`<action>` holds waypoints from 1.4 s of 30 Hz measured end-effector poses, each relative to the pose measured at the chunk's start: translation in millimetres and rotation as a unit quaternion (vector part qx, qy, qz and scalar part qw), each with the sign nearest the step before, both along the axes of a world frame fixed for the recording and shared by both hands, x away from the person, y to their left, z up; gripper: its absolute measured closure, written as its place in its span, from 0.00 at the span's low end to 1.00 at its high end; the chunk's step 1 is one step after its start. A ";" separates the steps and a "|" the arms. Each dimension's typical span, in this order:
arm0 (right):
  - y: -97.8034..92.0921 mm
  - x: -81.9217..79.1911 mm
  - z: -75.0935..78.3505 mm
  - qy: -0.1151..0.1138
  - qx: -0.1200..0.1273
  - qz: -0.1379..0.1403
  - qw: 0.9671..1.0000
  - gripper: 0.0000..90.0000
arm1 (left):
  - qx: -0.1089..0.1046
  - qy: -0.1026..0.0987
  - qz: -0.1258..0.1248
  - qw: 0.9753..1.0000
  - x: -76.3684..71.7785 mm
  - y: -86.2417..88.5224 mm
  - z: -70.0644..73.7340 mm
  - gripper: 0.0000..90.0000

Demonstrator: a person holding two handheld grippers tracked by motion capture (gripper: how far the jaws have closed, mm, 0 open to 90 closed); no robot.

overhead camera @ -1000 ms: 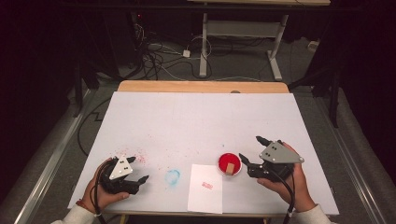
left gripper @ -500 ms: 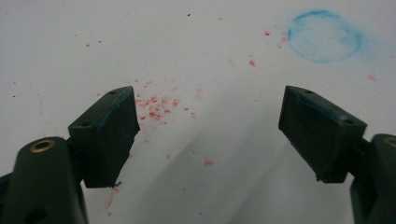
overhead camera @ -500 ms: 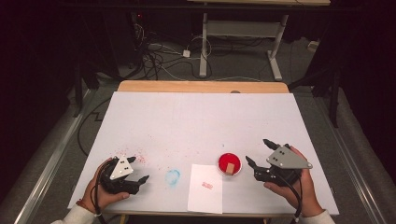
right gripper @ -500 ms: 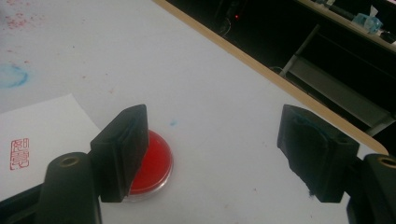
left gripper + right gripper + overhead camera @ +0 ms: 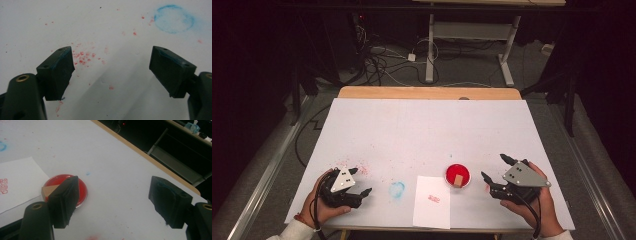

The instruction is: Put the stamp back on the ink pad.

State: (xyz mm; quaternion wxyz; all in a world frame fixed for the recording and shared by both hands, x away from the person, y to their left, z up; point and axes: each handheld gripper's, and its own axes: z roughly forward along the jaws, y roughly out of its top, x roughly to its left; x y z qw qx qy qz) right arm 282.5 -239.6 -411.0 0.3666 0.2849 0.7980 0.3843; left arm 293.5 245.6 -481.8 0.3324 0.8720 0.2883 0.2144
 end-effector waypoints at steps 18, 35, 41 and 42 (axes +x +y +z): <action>-20.4 -3.7 -28.9 0.021 -0.010 -0.025 0.999 0.26 | -0.003 -0.001 -0.009 1.000 1.0 -2.8 1.0 0.21; -40.5 -5.5 -63.9 0.041 0.016 -0.071 0.996 0.19 | -0.005 0.000 -0.009 1.000 1.3 -3.2 0.6 0.21; -39.5 -10.2 -62.2 0.028 0.032 -0.058 0.997 0.20 | -0.004 -0.004 -0.010 1.000 -1.1 -3.1 1.9 0.21; -39.3 -10.7 -62.1 0.026 0.031 -0.057 0.998 0.20 | -0.004 -0.005 -0.011 1.000 -2.1 -3.5 2.1 0.21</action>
